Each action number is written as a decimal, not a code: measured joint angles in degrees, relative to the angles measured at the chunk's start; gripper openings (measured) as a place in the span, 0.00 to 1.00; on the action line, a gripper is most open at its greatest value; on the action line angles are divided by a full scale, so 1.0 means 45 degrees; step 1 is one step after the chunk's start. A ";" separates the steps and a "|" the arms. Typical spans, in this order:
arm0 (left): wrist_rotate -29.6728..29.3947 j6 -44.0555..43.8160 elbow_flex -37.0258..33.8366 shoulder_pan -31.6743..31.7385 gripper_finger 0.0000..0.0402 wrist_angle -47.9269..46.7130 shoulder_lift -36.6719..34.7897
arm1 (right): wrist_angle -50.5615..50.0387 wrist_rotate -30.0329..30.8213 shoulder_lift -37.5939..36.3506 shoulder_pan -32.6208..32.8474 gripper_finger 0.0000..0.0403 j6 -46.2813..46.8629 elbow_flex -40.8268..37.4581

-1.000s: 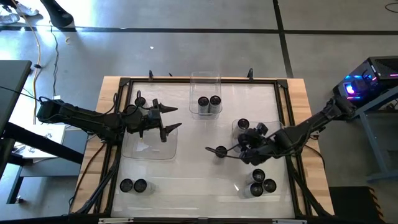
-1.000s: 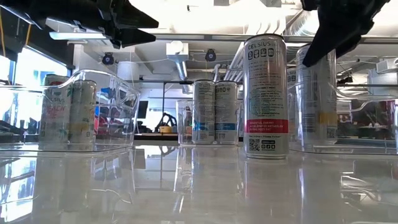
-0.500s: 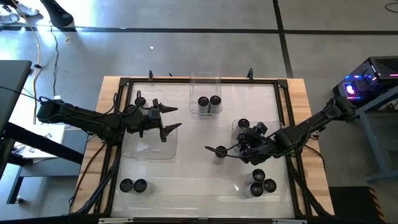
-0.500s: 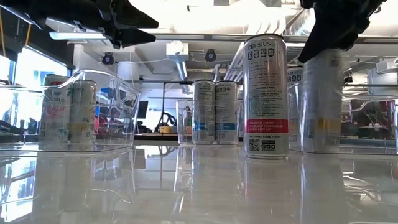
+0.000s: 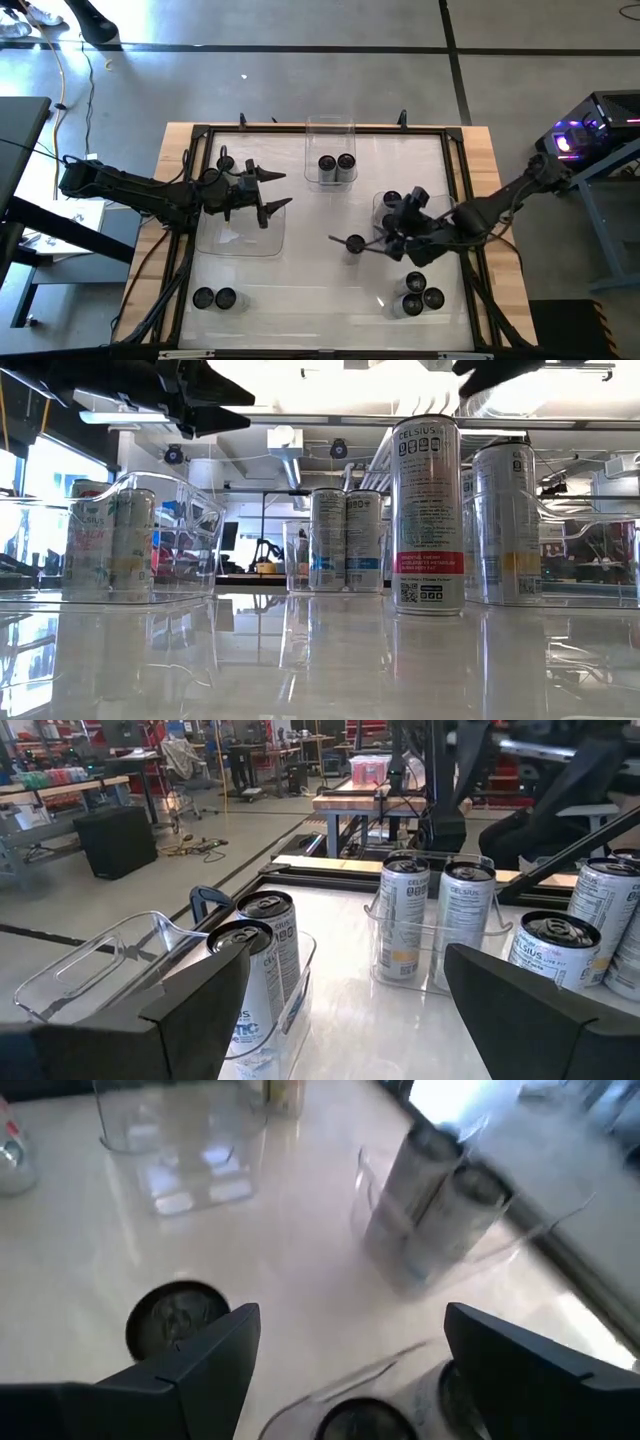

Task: Sort soda cans
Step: Put the top white-yellow soda can into the bottom right transparent bin

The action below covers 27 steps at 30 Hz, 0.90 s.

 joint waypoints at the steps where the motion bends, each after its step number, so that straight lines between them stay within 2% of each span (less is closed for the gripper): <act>1: 0.0000 0.0000 0.0000 0.0004 0.82 -0.0022 0.0000 | 0.0103 0.0350 0.0000 0.0102 0.78 -0.0038 -0.0078; 4: 0.0000 0.0000 0.0000 0.0000 0.82 -0.0022 0.0000 | 0.0879 0.0801 0.0000 0.0227 0.78 -0.0002 -0.0700; 7: 0.0000 -0.0033 0.0000 0.0018 0.82 -0.0015 0.0000 | 0.3305 0.0480 0.0002 0.0229 0.78 -0.0921 -0.1742; 10: 0.0000 -0.0097 0.0000 0.0043 0.82 -0.0002 0.0000 | 0.7298 -0.0581 0.0011 0.0229 0.78 -0.3224 -0.2895; 16: -0.0100 -0.0591 0.0000 0.0246 0.82 0.0018 0.0000 | 1.7449 -0.2597 0.0015 -0.0034 0.78 -0.8687 -0.5293; 18: -0.0107 -0.1183 0.0000 0.0433 0.82 -0.0017 0.0000 | 1.9693 -0.3038 0.0015 -0.0183 0.78 -0.9929 -0.5866; 20: -0.0095 -0.1788 0.0099 0.0740 0.82 -0.0268 -0.0009 | 2.1024 -0.3243 0.0010 -0.0388 0.78 -1.0602 -0.6245; 23: -0.0169 -0.2759 0.1335 0.1480 0.82 -0.2996 -0.0238 | 2.1015 -0.3378 0.0010 -0.0761 0.78 -1.0513 -0.6403; 27: -0.0464 -0.3139 0.4338 0.2568 0.82 -0.9514 -0.0070 | 2.0216 -0.3477 0.0010 -0.1031 0.78 -0.9726 -0.6403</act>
